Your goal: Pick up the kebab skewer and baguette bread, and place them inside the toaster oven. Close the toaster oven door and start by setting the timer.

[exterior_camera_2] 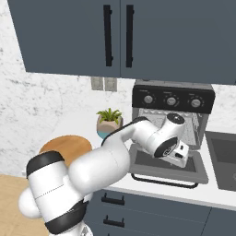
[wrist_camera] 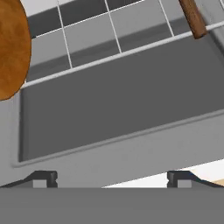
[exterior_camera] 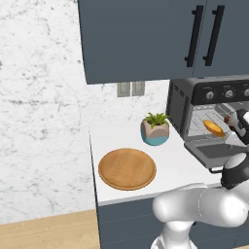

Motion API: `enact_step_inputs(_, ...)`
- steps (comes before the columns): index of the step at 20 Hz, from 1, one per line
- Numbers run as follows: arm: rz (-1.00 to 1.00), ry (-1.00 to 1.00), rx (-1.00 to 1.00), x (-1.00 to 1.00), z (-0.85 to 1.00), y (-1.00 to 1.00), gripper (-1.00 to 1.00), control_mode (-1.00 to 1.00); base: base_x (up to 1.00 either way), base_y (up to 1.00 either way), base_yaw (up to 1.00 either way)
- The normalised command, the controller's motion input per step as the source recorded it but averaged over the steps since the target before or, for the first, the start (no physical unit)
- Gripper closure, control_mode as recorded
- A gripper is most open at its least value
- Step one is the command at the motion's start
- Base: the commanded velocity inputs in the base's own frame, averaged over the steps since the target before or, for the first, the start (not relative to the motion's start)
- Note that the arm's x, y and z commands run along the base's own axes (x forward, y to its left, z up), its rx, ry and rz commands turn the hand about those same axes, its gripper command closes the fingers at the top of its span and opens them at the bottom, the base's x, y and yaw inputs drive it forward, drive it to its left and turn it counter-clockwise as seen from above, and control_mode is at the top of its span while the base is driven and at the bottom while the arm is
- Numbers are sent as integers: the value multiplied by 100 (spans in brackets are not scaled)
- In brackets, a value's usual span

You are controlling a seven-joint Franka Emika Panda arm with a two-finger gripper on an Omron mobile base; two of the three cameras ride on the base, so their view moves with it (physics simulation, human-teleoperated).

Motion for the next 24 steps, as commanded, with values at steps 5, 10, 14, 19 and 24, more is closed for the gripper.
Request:
enact_step_inputs(5,0,-5,-6,25,-18,-7,-100,-100,0,0,0)
enact_step_inputs(10,0,-4,-12,16,-19,0,-100,-100,0,0,0)
enact_step_inputs(14,0,-5,-9,18,-12,-3,-100,-100,0,0,0)
enact_step_inputs(19,-6,-4,-2,15,-7,-5,-100,-100,0,0,0)
enact_step_inputs(24,-13,-1,0,23,-4,-1,-100,-100,0,0,0)
